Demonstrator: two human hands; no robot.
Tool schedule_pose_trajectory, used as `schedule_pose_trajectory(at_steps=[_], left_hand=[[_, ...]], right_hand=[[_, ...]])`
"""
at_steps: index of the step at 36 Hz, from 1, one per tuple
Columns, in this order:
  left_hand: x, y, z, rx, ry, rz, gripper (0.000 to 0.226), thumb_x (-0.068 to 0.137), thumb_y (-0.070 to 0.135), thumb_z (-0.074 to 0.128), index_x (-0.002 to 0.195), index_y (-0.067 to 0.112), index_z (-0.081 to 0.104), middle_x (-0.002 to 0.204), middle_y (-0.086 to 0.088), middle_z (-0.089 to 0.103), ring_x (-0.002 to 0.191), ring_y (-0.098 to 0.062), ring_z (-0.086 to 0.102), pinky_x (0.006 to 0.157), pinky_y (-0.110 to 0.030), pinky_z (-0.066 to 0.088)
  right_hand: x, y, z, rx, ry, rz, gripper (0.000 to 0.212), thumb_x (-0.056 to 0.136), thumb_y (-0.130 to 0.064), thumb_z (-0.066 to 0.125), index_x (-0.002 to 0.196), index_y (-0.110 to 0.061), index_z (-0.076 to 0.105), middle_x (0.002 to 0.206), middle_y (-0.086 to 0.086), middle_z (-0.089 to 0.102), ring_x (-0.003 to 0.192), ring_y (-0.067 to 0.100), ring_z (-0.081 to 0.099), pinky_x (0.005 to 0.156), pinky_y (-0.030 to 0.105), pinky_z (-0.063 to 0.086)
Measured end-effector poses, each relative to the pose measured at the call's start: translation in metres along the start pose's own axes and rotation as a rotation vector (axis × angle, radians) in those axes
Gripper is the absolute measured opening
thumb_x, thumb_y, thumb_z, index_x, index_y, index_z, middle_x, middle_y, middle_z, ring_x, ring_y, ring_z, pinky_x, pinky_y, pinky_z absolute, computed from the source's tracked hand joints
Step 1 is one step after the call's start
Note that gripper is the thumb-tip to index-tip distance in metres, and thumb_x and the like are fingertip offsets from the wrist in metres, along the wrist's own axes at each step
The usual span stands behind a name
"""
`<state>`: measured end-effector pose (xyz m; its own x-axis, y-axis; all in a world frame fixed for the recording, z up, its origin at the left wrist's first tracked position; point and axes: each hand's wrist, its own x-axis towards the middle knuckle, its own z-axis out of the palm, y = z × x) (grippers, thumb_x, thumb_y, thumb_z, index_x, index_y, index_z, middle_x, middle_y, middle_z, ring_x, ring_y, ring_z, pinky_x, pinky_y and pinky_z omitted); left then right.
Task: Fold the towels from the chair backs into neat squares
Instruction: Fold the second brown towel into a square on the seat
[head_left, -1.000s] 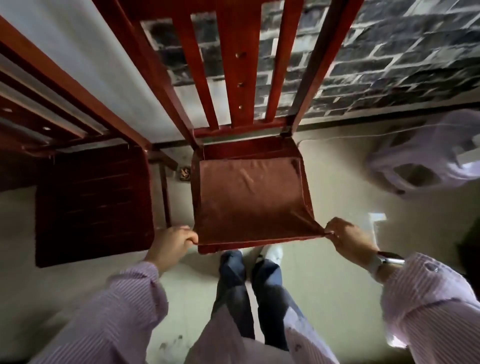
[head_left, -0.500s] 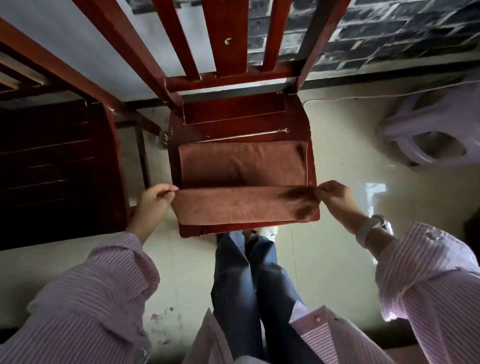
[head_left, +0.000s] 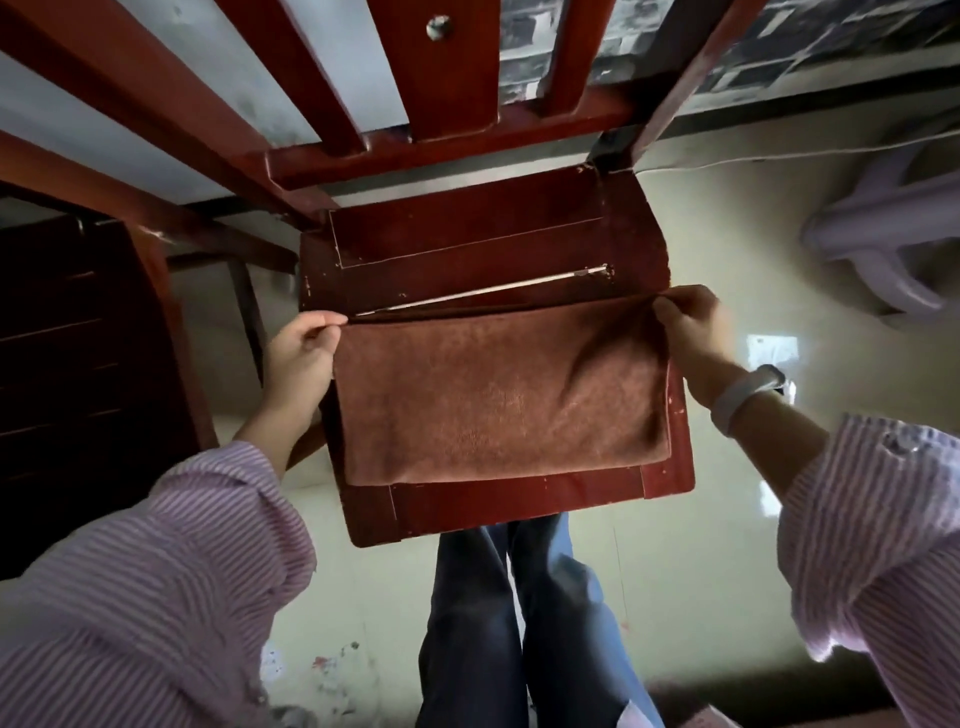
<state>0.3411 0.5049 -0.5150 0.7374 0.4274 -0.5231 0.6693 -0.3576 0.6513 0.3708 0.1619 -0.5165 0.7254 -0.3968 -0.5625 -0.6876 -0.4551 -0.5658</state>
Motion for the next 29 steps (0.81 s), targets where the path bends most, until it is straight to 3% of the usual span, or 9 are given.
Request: schedule_pose_trajectory(at_steps=[3, 7, 15, 19, 21, 23, 26, 27, 29], left_hand=[[0.007, -0.004, 0.005, 0.048, -0.007, 0.035, 0.019, 0.091, 0.006, 0.047, 0.092, 0.018, 0.063, 0.080, 0.002, 0.059, 0.069, -0.009, 0.053, 0.064, -0.022, 0.044], [0.014, -0.006, 0.011, 0.284, 0.059, 0.112, 0.020, 0.091, 0.008, 0.047, 0.099, 0.011, 0.065, 0.099, -0.008, 0.066, 0.091, -0.021, 0.059, 0.078, -0.028, 0.045], [0.012, 0.007, 0.018, 0.569, 0.058, 0.220, 0.023, 0.089, 0.005, 0.045, 0.107, 0.005, 0.059, 0.109, -0.018, 0.059, 0.103, -0.034, 0.054, 0.085, -0.040, 0.043], [0.021, 0.011, 0.009, 0.562, -0.094, 0.216, 0.025, 0.083, 0.009, 0.052, 0.106, 0.011, 0.059, 0.106, -0.009, 0.063, 0.103, -0.027, 0.057, 0.087, -0.036, 0.045], [0.024, 0.015, 0.002, 0.558, -0.153, 0.199, 0.021, 0.081, 0.015, 0.057, 0.102, 0.015, 0.060, 0.103, -0.003, 0.065, 0.101, -0.022, 0.058, 0.089, -0.036, 0.046], [0.026, 0.018, 0.000, 0.569, -0.195, 0.258, 0.017, 0.081, 0.020, 0.061, 0.097, 0.016, 0.063, 0.098, -0.002, 0.068, 0.097, -0.021, 0.061, 0.090, -0.037, 0.048], [0.028, 0.023, 0.002, 0.602, -0.253, 0.307, 0.013, 0.081, 0.024, 0.065, 0.092, 0.017, 0.066, 0.095, 0.000, 0.070, 0.095, -0.019, 0.063, 0.091, -0.035, 0.046], [0.029, 0.024, 0.004, 0.606, -0.271, 0.308, 0.013, 0.081, 0.026, 0.065, 0.092, 0.019, 0.066, 0.095, 0.000, 0.070, 0.095, -0.018, 0.063, 0.092, -0.034, 0.045], [0.029, 0.027, 0.009, 0.613, -0.295, 0.314, 0.015, 0.082, 0.029, 0.065, 0.093, 0.020, 0.067, 0.096, 0.001, 0.070, 0.096, -0.016, 0.063, 0.092, -0.032, 0.043]], right_hand=[[0.003, 0.001, 0.002, -0.060, 0.018, -0.009, 0.027, 0.091, -0.012, 0.048, 0.114, 0.000, 0.053, 0.109, 0.012, 0.057, 0.104, 0.026, 0.052, 0.068, 0.017, 0.033], [0.004, -0.003, 0.005, -0.154, 0.019, 0.002, 0.025, 0.092, -0.013, 0.046, 0.113, 0.000, 0.050, 0.115, 0.019, 0.057, 0.107, 0.030, 0.052, 0.068, 0.017, 0.029], [0.007, -0.013, 0.001, -0.436, -0.094, -0.079, 0.020, 0.079, -0.010, 0.052, 0.098, -0.014, 0.057, 0.088, 0.011, 0.058, 0.082, 0.029, 0.054, 0.068, 0.029, 0.038], [0.019, -0.023, -0.015, -0.262, -0.289, 0.048, 0.020, 0.076, -0.001, 0.057, 0.077, -0.021, 0.057, 0.078, 0.008, 0.053, 0.063, 0.018, 0.046, 0.056, 0.025, 0.035], [0.022, -0.028, -0.022, -0.136, -0.357, 0.166, 0.017, 0.078, -0.004, 0.055, 0.084, -0.020, 0.059, 0.074, 0.004, 0.050, 0.061, 0.014, 0.042, 0.052, 0.024, 0.028], [0.023, -0.029, -0.024, -0.040, -0.278, 0.185, 0.022, 0.075, -0.014, 0.056, 0.096, -0.014, 0.062, 0.075, 0.002, 0.053, 0.068, 0.018, 0.046, 0.055, 0.025, 0.030], [0.010, -0.030, -0.014, -0.269, 0.094, -0.054, 0.033, 0.077, -0.021, 0.047, 0.105, -0.009, 0.060, 0.098, 0.011, 0.060, 0.090, 0.028, 0.055, 0.073, 0.029, 0.040], [0.002, -0.032, -0.007, -0.368, 0.132, -0.198, 0.036, 0.078, -0.022, 0.042, 0.106, -0.010, 0.061, 0.103, 0.014, 0.059, 0.095, 0.031, 0.054, 0.079, 0.034, 0.042], [-0.013, -0.036, 0.014, -0.528, 0.009, -0.463, 0.042, 0.079, -0.025, 0.035, 0.108, -0.013, 0.062, 0.107, 0.013, 0.059, 0.100, 0.033, 0.052, 0.084, 0.041, 0.040]])
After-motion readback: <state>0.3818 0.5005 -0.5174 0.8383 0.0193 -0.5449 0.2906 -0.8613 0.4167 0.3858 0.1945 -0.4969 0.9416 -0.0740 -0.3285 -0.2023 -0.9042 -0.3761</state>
